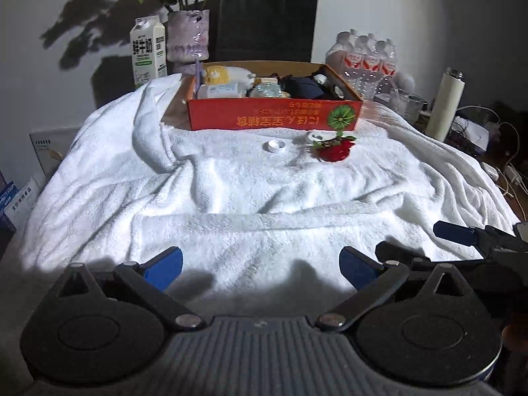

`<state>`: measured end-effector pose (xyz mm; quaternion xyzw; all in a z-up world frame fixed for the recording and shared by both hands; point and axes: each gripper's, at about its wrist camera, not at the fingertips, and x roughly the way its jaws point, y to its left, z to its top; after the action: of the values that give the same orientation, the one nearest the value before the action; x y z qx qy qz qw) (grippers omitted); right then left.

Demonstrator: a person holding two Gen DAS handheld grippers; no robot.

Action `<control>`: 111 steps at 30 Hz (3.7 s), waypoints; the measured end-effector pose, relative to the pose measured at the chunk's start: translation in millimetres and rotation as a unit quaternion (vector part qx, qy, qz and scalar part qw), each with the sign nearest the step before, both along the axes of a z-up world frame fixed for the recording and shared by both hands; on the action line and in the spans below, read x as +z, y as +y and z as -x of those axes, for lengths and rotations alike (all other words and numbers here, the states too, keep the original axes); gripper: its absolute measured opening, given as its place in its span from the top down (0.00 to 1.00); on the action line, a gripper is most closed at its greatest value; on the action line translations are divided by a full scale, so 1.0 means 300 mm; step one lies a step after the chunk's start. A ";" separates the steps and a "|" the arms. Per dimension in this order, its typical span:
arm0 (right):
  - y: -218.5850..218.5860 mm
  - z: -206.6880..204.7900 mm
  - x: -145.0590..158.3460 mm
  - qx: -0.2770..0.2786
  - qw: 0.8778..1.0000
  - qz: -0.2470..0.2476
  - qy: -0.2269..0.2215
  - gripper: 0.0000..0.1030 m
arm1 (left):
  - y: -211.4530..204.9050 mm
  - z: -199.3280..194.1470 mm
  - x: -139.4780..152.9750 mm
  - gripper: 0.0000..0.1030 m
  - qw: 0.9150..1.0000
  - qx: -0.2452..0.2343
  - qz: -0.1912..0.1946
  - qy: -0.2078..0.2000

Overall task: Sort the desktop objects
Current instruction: 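Withdraw both grippers from the box back over the towel, then grasp the red rose with the right gripper while the left gripper grasps the clear round lid, then carry the rose and clear lid into the orange box and open both grippers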

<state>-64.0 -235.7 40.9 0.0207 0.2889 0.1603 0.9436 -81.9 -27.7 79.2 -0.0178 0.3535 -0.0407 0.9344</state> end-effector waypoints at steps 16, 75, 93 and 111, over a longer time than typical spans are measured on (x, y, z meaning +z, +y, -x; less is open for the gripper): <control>-0.014 0.112 0.042 -0.017 0.999 0.008 -0.035 0.03 | -0.010 0.075 -0.041 0.00 0.999 -0.001 0.007 -0.032; 0.027 -0.441 0.061 0.001 0.998 0.001 -0.069 0.59 | -0.021 -0.478 -0.058 0.71 0.997 -0.005 0.030 -0.075; 0.092 0.095 0.140 0.062 0.994 0.024 -0.085 0.59 | 0.015 -0.001 0.043 0.71 0.992 -0.015 0.068 -0.102; 0.076 0.107 0.181 0.065 0.993 0.018 -0.096 0.59 | 0.045 -0.071 0.131 0.71 0.989 -0.037 0.075 -0.123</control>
<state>-96.2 -212.8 95.2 -0.0304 0.2003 0.2174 0.9548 -60.5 -14.3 118.5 -0.0693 0.2317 -0.1039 0.9647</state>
